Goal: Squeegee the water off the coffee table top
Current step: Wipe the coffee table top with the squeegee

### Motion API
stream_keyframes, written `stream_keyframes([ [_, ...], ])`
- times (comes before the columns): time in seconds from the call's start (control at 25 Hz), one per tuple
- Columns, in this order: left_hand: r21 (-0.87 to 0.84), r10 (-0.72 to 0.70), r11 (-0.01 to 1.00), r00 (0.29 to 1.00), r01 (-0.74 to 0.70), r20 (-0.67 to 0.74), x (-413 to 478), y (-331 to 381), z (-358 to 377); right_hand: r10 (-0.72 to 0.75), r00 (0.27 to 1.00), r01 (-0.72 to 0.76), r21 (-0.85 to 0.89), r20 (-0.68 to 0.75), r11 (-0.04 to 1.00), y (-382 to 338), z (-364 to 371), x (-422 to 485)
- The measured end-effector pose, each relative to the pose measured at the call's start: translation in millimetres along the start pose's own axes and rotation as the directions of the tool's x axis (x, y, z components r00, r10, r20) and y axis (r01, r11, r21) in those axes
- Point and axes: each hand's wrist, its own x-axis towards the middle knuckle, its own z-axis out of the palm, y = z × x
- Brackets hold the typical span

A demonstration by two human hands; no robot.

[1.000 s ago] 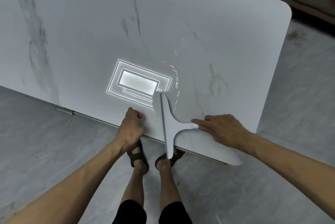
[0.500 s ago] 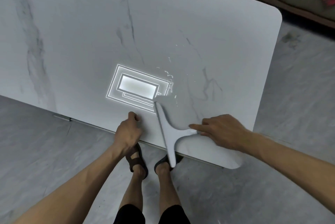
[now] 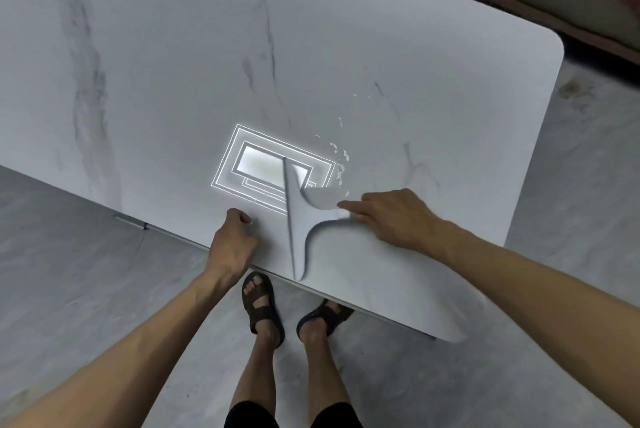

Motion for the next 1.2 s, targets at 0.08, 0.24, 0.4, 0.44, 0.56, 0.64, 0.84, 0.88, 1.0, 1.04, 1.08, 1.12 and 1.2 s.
stream_keyframes([
  [0.08,0.003,0.021,1.000,0.999,-0.022,0.038,-2.3,10.5,0.8,0.137,0.991,-0.137,0.035,-0.004,0.990,30.6,-7.9,-29.3],
  [0.24,0.015,0.056,0.998,0.996,-0.057,0.073,-1.1,33.3,-2.3,0.283,0.958,-0.283,0.023,-0.034,0.959,66.4,-18.9,-81.0],
  [0.4,-0.011,0.076,0.997,0.994,-0.076,0.078,7.1,57.0,-10.3,0.328,0.943,-0.328,0.010,-0.055,0.945,69.6,-27.8,-107.6],
  [0.44,-0.017,0.066,0.998,0.995,-0.065,0.076,10.1,62.3,-13.2,0.351,0.935,-0.348,0.048,-0.058,0.936,68.2,-33.3,-109.3],
  [0.56,-0.033,0.064,0.998,0.995,-0.061,0.078,27.3,79.8,-25.4,0.498,0.862,-0.471,0.218,-0.093,0.855,68.9,-60.6,-95.6],
  [0.64,-0.050,0.076,0.996,0.994,-0.072,0.082,47.5,95.6,-33.8,0.633,0.766,-0.540,0.419,-0.114,0.730,74.0,-85.1,-67.8],
  [0.84,0.057,0.204,0.976,0.976,-0.208,0.075,112.4,135.7,-38.3,0.794,0.606,-0.516,0.741,-0.037,0.429,106.1,-154.6,68.0],
  [0.88,0.102,0.244,0.962,0.965,-0.254,0.099,125.6,138.9,-37.4,0.823,0.568,-0.502,0.780,-0.028,0.373,116.2,-166.7,98.9],
  [1.0,0.378,0.441,0.785,0.871,-0.491,0.216,161.7,145.0,-37.4,0.880,0.474,-0.463,0.860,0.036,0.215,140.8,-197.9,173.3],
  [1.04,0.400,0.479,0.742,0.843,-0.538,0.245,169.9,146.0,-38.0,0.886,0.460,-0.471,0.862,0.058,0.188,146.8,-202.0,188.4],
  [1.08,0.394,0.504,0.721,0.822,-0.570,0.266,176.8,147.4,-38.0,0.884,0.464,-0.494,0.844,0.052,0.210,151.6,-202.6,198.0],
  [1.12,0.400,0.504,0.711,0.816,-0.579,0.284,181.2,149.4,-37.2,0.871,0.491,-0.530,0.800,0.019,0.281,153.4,-200.3,202.0],
  [1.2,0.417,0.452,0.716,0.827,-0.560,0.335,185.2,156.7,-37.7,0.820,0.567,-0.595,0.647,-0.083,0.477,149.3,-188.5,193.8],
])
